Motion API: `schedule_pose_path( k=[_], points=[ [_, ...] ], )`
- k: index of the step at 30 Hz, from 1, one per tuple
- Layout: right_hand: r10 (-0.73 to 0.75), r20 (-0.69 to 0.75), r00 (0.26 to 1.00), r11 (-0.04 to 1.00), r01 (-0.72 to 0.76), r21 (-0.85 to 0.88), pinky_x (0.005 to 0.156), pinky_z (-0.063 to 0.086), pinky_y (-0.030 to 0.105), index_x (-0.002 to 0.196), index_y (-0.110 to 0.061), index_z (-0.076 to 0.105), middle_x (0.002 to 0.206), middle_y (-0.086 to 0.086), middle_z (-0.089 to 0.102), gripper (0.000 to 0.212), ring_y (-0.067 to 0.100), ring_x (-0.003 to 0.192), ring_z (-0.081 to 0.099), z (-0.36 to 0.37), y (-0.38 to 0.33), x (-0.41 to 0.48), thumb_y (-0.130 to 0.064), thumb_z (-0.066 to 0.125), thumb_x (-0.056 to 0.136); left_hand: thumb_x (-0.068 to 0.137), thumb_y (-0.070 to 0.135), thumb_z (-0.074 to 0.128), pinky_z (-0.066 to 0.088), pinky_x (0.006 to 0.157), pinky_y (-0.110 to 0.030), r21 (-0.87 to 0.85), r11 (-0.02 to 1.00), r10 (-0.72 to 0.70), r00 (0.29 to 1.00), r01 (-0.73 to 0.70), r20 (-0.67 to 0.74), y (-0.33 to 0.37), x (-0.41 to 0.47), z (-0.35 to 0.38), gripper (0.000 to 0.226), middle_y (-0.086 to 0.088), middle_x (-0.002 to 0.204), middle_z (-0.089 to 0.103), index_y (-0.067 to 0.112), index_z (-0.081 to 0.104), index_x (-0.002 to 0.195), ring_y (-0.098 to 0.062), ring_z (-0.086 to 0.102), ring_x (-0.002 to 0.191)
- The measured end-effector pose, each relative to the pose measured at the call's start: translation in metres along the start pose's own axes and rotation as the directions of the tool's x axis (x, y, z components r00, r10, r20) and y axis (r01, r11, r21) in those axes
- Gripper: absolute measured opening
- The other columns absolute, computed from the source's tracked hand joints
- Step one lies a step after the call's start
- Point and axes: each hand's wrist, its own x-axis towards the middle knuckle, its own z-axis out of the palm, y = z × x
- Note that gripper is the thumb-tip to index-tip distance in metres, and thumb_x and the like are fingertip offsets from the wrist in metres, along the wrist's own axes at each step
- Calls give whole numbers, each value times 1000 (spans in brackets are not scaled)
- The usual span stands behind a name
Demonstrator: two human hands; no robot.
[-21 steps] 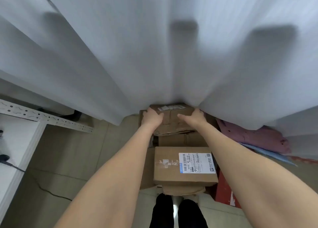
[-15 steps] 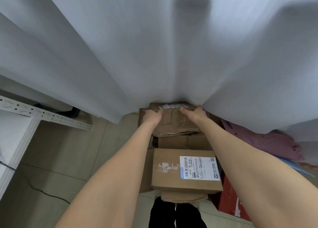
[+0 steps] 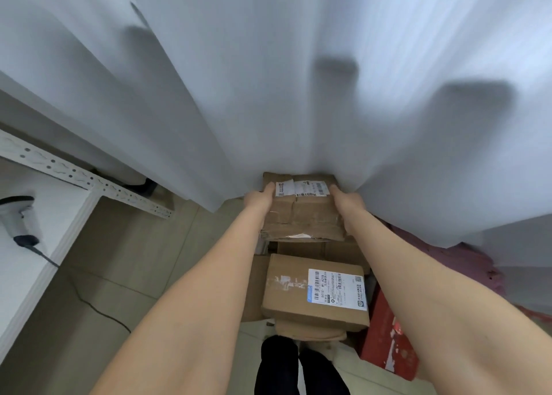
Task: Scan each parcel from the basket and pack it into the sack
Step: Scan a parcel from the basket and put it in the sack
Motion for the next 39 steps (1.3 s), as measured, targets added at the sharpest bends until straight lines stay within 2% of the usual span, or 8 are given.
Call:
schedule_pose_path(
  k=[9,13,18,21,25,29,33,39],
  points=[
    [24,174,984,1000,-26,12,54,42,30,121,-8,60,95,9,63,50,28,85,60,-11,-55,-96,-40,71,85,89,22,55,52,87,-39,17,1000,22,996,-20,-81,40,-98,-60,34,-16,108,64,2,59,117,-31,63,101],
    [24,289,957,998,-38,44,85,51,53,119,-15,57,101,9,63,59,32,91,60,-6,-77,-140,-49,77,75,91,23,56,49,95,-40,-51,995,77,982,-87,-175,57,-137,-98,19,-15,105,64,5,59,93,-30,61,103],
    [-11,414,910,1000,8,10,75,51,39,113,-22,56,106,8,62,70,26,95,61,7,-99,-195,-67,75,65,91,33,60,52,91,-41,-98,966,204,938,-239,-281,76,-187,-152,33,-15,111,64,5,51,106,-31,62,103],
    [-34,540,841,999,51,-16,93,49,50,108,-24,54,114,13,60,68,29,106,60,16,-115,-224,-67,77,61,91,35,59,52,85,-37,-110,936,274,887,-335,-372,84,-218,-183,47,-13,107,64,0,51,121,-29,62,99],
    [-114,666,738,988,157,-5,87,54,55,101,-26,57,111,14,64,46,31,101,64,33,-134,-262,-55,75,71,91,33,60,52,67,-31,-244,863,279,821,-442,-499,84,-252,-219,39,-3,84,63,5,55,118,-18,60,78],
    [-179,708,683,982,167,87,79,56,50,105,-23,59,105,11,65,43,29,97,64,57,-138,-298,-47,76,73,77,45,74,41,103,-47,-426,763,186,796,-487,-576,69,-280,-251,86,-10,136,49,12,33,145,-29,48,124],
    [-223,752,620,974,105,202,90,53,54,127,-19,50,118,14,65,60,31,105,64,88,-133,-331,-37,76,76,65,57,79,26,105,-67,-600,709,162,914,-370,-372,49,-306,-269,110,-12,151,30,19,21,150,-39,29,137],
    [-227,846,483,969,24,246,88,55,48,124,-16,57,112,12,71,47,29,106,66,128,-114,-382,-26,74,81,69,51,79,48,79,-56,-602,698,316,921,-388,-227,22,-322,-292,70,-8,122,62,24,53,128,-29,56,110]
  ],
)
